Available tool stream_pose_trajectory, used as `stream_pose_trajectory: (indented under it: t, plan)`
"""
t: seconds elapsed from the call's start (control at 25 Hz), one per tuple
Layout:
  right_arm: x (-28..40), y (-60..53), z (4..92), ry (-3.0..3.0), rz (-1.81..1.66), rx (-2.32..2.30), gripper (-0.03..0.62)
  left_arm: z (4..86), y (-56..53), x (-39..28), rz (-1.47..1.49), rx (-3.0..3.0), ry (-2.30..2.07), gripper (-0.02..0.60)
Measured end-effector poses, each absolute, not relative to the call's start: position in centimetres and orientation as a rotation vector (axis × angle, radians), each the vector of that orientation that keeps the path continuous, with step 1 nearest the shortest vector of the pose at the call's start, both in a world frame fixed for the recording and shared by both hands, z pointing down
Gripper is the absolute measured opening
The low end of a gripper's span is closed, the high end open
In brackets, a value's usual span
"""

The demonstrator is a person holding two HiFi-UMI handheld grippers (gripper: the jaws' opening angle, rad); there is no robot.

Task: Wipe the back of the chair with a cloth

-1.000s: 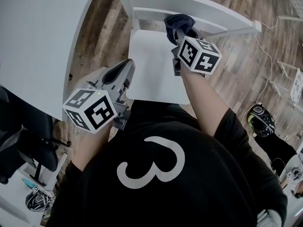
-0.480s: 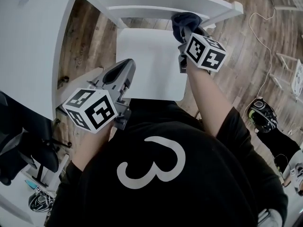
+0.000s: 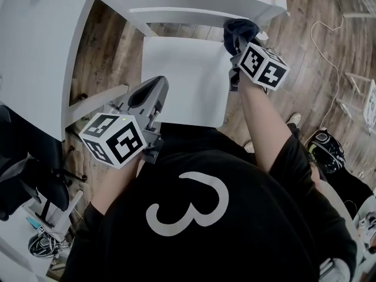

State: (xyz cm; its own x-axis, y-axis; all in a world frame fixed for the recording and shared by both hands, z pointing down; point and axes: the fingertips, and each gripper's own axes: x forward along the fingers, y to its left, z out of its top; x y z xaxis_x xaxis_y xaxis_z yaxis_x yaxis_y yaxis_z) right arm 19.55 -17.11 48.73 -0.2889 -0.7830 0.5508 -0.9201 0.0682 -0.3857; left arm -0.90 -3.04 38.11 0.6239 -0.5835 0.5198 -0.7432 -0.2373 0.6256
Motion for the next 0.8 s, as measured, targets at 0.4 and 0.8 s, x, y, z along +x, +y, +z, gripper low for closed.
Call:
stream_pose_trajectory:
  t: [0.4, 0.8]
  plan:
    - [20.3, -14.9, 44.9, -2.342, 1.056, 1.618, 0.052, 36.7, 0.2, -2.4, 0.194, 1.901, -1.141, 0.014]
    - [17.1, -4.1, 34.9, -2.704, 1.021, 1.313, 0.052, 31.8, 1.4, 0.7, 0.148, 2.086, -1.028, 0.014]
